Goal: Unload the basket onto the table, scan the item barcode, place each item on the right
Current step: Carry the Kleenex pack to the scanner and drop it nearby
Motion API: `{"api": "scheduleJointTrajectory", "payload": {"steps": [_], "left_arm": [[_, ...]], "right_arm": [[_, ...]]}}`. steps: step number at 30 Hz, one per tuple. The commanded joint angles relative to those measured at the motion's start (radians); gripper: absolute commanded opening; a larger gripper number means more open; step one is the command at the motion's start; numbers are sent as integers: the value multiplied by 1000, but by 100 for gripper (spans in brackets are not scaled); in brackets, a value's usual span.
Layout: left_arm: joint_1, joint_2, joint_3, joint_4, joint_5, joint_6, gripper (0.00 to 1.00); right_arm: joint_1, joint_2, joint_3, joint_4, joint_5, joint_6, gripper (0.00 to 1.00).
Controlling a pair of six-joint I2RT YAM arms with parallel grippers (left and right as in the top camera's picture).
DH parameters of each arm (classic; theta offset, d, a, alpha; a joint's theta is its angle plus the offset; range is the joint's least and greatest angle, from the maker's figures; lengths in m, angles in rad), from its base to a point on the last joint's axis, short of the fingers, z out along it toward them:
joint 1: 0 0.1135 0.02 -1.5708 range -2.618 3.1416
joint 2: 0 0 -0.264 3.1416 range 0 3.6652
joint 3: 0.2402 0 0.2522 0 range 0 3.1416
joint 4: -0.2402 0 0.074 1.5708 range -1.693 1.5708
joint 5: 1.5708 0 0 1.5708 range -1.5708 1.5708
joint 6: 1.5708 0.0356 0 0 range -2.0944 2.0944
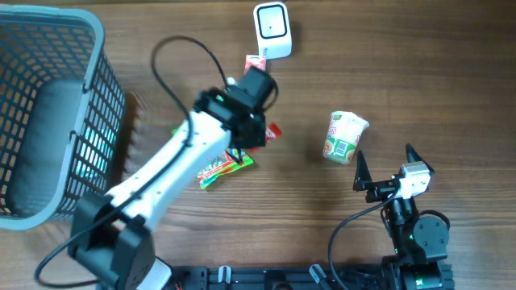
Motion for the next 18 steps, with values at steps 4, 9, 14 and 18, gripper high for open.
{"api": "scheduleJointTrajectory", "payload": {"steps": [4, 9, 14, 18], "left_arm": [[-44, 61, -122, 120, 49, -12, 96], [15, 35, -6, 121, 48, -8, 95], [81, 34, 88, 187, 48, 55, 89], [109, 56, 87, 327, 30, 87, 46]], "right_arm": [[-5, -6, -1, 3, -10, -2, 100], [-5, -6, -1, 3, -10, -2, 100], [-5, -6, -1, 3, -10, -2, 100], [-5, -6, -1, 3, -10, -2, 100]]}}
